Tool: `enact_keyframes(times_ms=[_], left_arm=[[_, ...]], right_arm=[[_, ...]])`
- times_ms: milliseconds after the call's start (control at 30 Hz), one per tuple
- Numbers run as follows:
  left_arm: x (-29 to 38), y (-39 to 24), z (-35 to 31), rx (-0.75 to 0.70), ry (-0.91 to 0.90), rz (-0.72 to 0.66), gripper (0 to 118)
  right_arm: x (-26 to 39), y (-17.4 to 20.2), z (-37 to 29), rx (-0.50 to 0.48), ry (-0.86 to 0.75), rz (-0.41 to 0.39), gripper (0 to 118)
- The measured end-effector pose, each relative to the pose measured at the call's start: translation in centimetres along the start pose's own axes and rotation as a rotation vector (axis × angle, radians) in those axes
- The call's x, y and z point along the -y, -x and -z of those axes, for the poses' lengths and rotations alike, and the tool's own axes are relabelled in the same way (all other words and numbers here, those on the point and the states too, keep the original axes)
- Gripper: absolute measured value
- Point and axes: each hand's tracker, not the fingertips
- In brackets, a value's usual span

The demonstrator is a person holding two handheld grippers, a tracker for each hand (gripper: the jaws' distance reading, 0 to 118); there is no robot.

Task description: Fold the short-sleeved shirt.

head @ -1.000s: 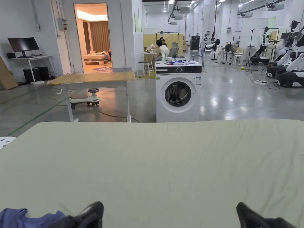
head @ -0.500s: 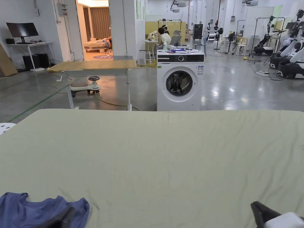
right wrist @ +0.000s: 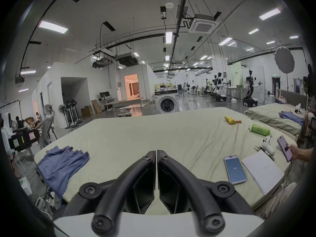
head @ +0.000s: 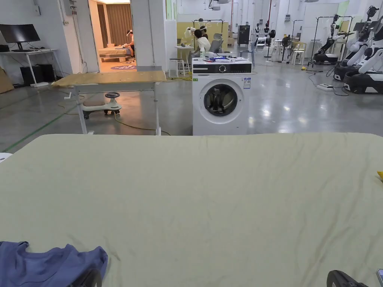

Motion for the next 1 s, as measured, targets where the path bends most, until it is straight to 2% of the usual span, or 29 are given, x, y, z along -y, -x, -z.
enact_keyframes(times_ms=[233, 267, 367, 633, 1000], left_arm=[[-0.7, 0.8, -0.5, -0.029, -0.021, 0.033, 0], [-0.7, 1.0, -0.8, -0.030, -0.027, 0.035, 0], [-0.7, 1.8, -1.8, -0.063, -0.042, 0.043, 0], [-0.2, 5.3, -5.0, -0.194, -0.026, 0.013, 0], [1.2, 9.3, -8.0, -0.360, 0.029, -0.003, 1]], right_arm=[[-0.3, 1.2, 0.6, -0.042, -0.026, -0.052, 1], [-0.5, 2.7, 0.9, -0.052, -0.022, -0.057, 1], [-0.4, 4.2, 1.6, -0.090, -0.020, -0.072, 1], [0.1, 9.3, 4.3, -0.242, 0.001, -0.057, 1], [1.7, 15.7, 6.8, -0.442, 0.064, -0.097, 0]])
